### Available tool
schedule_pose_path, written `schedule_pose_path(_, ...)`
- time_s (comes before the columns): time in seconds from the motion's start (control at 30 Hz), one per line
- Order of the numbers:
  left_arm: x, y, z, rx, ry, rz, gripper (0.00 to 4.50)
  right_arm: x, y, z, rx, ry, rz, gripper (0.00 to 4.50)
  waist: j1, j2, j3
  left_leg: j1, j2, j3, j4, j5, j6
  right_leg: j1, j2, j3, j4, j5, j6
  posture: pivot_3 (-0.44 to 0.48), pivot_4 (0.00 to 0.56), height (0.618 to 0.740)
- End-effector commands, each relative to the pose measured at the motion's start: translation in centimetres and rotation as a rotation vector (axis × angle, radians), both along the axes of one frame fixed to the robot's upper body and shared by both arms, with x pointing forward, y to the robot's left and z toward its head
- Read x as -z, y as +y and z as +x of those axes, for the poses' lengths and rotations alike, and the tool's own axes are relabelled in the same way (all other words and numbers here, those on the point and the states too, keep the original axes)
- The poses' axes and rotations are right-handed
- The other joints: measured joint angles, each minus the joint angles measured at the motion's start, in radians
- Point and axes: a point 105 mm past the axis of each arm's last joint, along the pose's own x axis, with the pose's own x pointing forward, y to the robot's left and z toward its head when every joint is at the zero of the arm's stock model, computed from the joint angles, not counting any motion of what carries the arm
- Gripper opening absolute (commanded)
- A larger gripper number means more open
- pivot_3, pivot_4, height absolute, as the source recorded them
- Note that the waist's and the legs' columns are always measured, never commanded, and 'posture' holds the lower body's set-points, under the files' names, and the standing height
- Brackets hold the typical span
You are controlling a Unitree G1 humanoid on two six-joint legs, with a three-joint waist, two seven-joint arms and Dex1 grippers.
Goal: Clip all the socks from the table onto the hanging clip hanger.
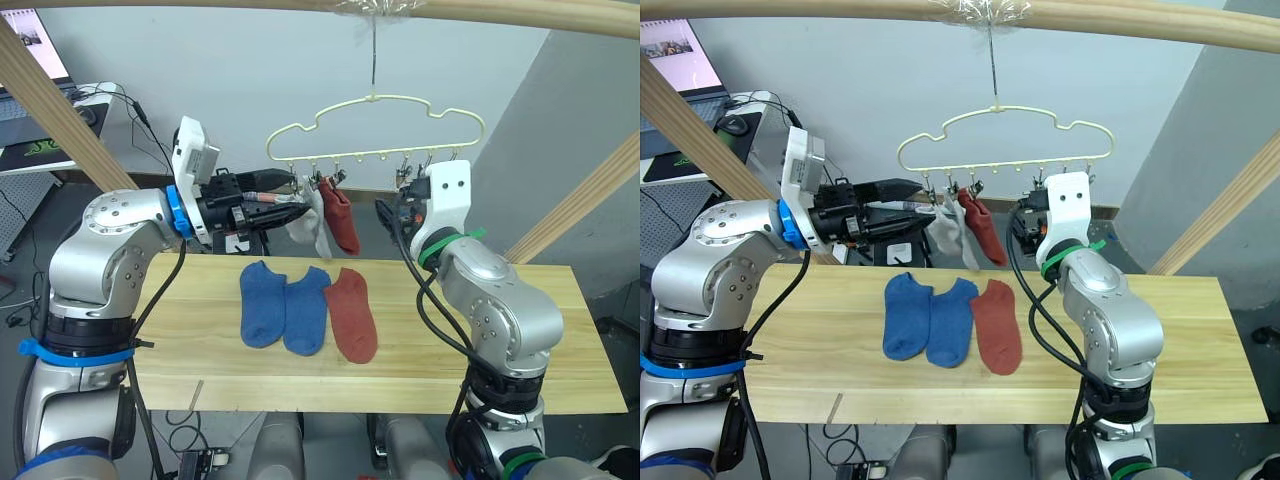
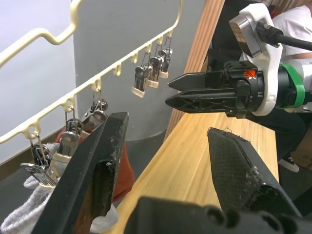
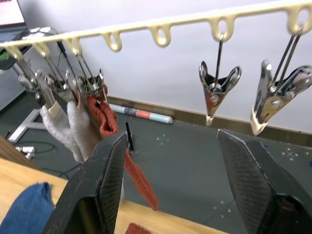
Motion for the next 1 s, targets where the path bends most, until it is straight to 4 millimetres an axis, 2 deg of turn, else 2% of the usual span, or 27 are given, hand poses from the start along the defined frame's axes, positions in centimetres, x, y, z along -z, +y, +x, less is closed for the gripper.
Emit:
schedule_pose_path(0.03,-1.2,-0.2,-0.5,0.024,-0.037,0.003,2.92,-1.2,-0.5,0.0,0.036,-0.045,0.024,3.05,0.000,0.000,0.000,0.000,0.000,0.000,0.000,0.000,0.000,0.000,0.000,0.000,0.000,0.000,0.000,0.118,0.211,0.740)
schedule_pose_path(0.1,-1.3,-0.3,-0.4,0.023,-0.044,0.006,2.92,-1.2,-0.5,0.1,0.032,-0.039,0.031,2.51,0.000,0.000,0.000,0.000,0.000,0.000,0.000,0.000,0.000,0.000,0.000,0.000,0.000,0.000,0.000,0.118,0.211,0.740)
schedule_pose_path(0.33,-1.3,-0.6,-0.5,0.030,-0.045,0.002,2.92,-1.1,-0.1,0.5,0.021,-0.030,0.032,2.51,0.000,0.000,0.000,0.000,0.000,0.000,0.000,0.000,0.000,0.000,0.000,0.000,0.000,0.000,0.000,0.116,0.211,0.740)
schedule_pose_path(0.67,-0.9,-0.2,-1.2,0.048,-0.019,0.020,2.92,-0.6,-0.5,2.6,0.036,-0.018,0.008,2.51,0.000,0.000,0.000,0.000,0.000,0.000,0.000,0.000,0.000,0.000,0.000,0.000,0.000,0.000,0.000,0.144,0.217,0.740)
schedule_pose_path(1.0,-0.7,0.2,-1.3,0.028,-0.015,0.032,2.92,-1.9,-0.5,4.8,0.028,-0.064,-0.013,2.51,0.001,0.000,0.000,0.000,0.000,0.000,-0.001,0.000,0.000,0.000,0.000,0.000,0.000,0.000,0.000,0.164,0.220,0.740)
